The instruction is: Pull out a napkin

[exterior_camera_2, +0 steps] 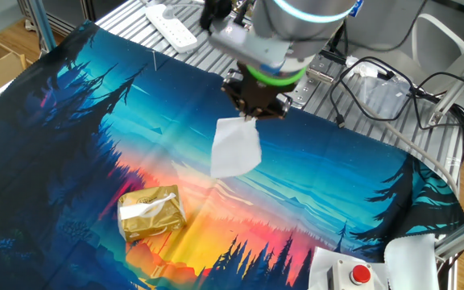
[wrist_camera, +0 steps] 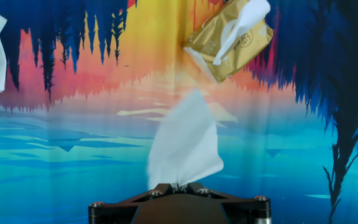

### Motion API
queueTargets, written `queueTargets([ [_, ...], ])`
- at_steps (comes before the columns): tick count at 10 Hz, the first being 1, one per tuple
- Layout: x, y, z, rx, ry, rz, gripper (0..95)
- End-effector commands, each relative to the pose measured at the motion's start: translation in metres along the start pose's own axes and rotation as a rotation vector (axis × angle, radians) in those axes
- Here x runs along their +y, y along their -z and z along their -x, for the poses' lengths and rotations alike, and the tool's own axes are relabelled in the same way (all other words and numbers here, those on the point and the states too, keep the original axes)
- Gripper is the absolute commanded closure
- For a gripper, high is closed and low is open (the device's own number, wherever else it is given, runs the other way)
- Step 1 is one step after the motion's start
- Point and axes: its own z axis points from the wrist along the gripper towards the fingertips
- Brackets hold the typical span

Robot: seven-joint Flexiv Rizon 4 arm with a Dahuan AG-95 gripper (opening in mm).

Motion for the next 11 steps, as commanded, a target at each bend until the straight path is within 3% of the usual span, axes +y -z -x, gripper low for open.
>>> queueTargets([
  [1, 0.0014, 0.0007, 0.0003, 0.006, -0.008, 0.028, 76.0],
  [2, 0.0017, 0.0002, -0.0011, -0.001, -0.026, 0.093, 76.0],
  [6, 0.003, -0.0015, -0.004, -0.007, -0.016, 0.118, 76.0],
  [8, 0.0041, -0.0028, -0.0056, -0.019, -0.048, 0.129, 38.0],
  [9, 0.0043, -0.003, -0.0059, -0.018, -0.067, 0.132, 0.0],
  [11, 0.0043, -0.0031, -0.0058, -0.017, -0.068, 0.142, 0.0],
])
